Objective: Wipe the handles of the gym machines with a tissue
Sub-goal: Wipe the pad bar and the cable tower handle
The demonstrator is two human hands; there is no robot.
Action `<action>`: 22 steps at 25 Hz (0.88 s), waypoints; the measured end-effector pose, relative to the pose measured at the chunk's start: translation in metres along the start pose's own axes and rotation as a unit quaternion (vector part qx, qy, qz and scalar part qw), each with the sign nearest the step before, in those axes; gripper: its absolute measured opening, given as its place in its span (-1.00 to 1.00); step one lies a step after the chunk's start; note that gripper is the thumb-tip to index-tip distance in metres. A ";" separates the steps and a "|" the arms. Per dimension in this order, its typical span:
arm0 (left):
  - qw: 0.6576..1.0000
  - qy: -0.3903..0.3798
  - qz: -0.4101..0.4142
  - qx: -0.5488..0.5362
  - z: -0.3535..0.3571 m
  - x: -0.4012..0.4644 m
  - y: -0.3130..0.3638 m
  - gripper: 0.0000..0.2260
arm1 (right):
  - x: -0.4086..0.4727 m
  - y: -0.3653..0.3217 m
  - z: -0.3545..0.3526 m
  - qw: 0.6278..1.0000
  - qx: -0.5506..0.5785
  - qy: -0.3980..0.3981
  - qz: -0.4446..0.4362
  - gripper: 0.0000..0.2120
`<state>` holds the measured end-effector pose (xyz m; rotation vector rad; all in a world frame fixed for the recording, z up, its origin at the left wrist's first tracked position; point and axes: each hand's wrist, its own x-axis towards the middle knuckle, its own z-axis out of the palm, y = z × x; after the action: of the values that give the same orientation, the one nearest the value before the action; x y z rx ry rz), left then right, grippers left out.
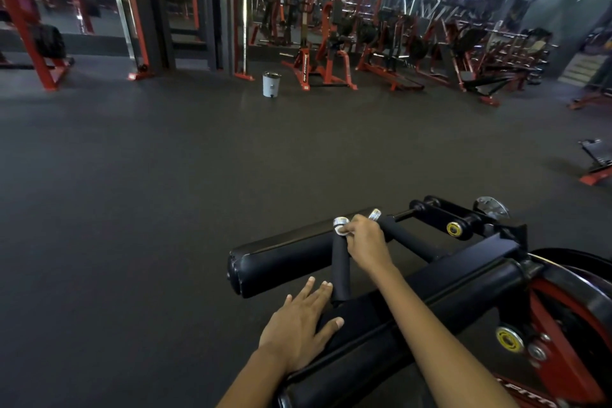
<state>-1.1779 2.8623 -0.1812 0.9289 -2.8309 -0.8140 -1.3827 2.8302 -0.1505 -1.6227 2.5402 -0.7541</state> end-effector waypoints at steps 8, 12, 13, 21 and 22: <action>1.000 0.010 -0.007 -0.012 0.002 0.000 -0.001 -0.41 | -0.083 -0.004 -0.022 0.987 -0.035 -0.092 -0.124 -0.84; 0.999 0.021 -0.020 -0.022 0.003 -0.002 -0.003 -0.38 | -0.093 -0.013 -0.038 0.962 -0.101 -0.169 -0.187 -0.78; 0.999 0.023 -0.022 -0.023 0.003 -0.005 -0.002 -0.37 | -0.090 -0.013 -0.042 0.959 -0.094 -0.187 -0.191 -0.77; 0.998 0.057 -0.032 -0.016 0.007 -0.050 0.023 -0.13 | -0.002 -0.023 -0.028 0.971 -0.149 -0.073 -0.171 -0.76; 0.997 0.062 -0.043 -0.011 0.007 -0.052 0.024 -0.09 | 0.001 -0.026 -0.024 0.962 -0.187 -0.079 -0.183 -0.75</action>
<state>-1.1497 2.9118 -0.1695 1.0649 -2.6888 -0.7659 -1.3682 2.8302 -0.1185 -2.2042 2.4019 -0.1392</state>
